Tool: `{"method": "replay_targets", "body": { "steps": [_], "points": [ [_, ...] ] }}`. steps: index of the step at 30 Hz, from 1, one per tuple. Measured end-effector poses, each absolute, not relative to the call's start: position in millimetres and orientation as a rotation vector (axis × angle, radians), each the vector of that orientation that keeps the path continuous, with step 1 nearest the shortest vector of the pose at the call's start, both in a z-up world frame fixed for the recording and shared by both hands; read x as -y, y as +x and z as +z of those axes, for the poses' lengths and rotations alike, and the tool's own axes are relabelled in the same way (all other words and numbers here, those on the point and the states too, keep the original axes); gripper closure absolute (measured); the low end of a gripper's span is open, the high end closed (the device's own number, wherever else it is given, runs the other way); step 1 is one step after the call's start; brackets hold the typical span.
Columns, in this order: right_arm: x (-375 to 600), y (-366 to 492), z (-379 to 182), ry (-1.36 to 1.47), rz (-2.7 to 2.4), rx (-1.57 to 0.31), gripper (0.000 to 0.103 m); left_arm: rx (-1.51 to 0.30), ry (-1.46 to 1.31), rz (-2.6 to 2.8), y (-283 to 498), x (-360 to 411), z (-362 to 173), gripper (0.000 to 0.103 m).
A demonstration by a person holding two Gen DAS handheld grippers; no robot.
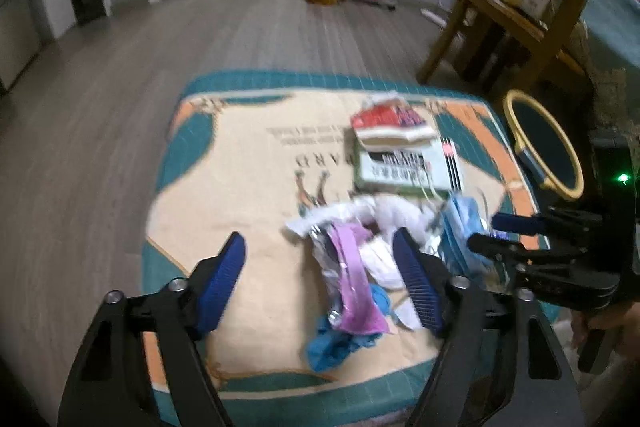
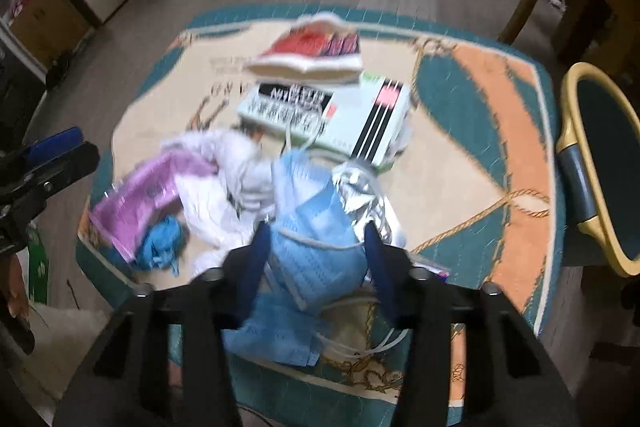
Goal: Collect trash
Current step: 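Grasp the pink wrapper with left gripper while right gripper grasps blue face mask, then carry the blue face mask with right gripper toward the teal bin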
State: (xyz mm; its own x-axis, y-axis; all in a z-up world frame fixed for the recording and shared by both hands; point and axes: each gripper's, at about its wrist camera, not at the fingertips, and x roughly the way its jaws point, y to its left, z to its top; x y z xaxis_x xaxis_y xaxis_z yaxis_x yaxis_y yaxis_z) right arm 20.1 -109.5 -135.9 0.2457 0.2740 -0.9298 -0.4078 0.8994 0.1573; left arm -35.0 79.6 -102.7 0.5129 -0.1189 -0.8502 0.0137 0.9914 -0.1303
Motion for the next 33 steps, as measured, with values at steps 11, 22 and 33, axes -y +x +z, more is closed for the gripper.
{"method": "replay_targets", "body": {
  "steps": [11, 22, 33],
  "points": [
    [115, 24, -131, -0.143, 0.494, -1.217, 0.100, -1.183, -0.045, -0.138, -26, -60, -141, 0.068],
    [145, 41, -86, -0.016, 0.480, -1.105, 0.101, -0.921, 0.003, -0.157, -23, -41, -78, 0.080],
    [169, 60, -72, 0.038, 0.439, -1.067, 0.101, -0.784, -0.017, -0.177, -8, -30, -35, 0.080]
  ]
}}
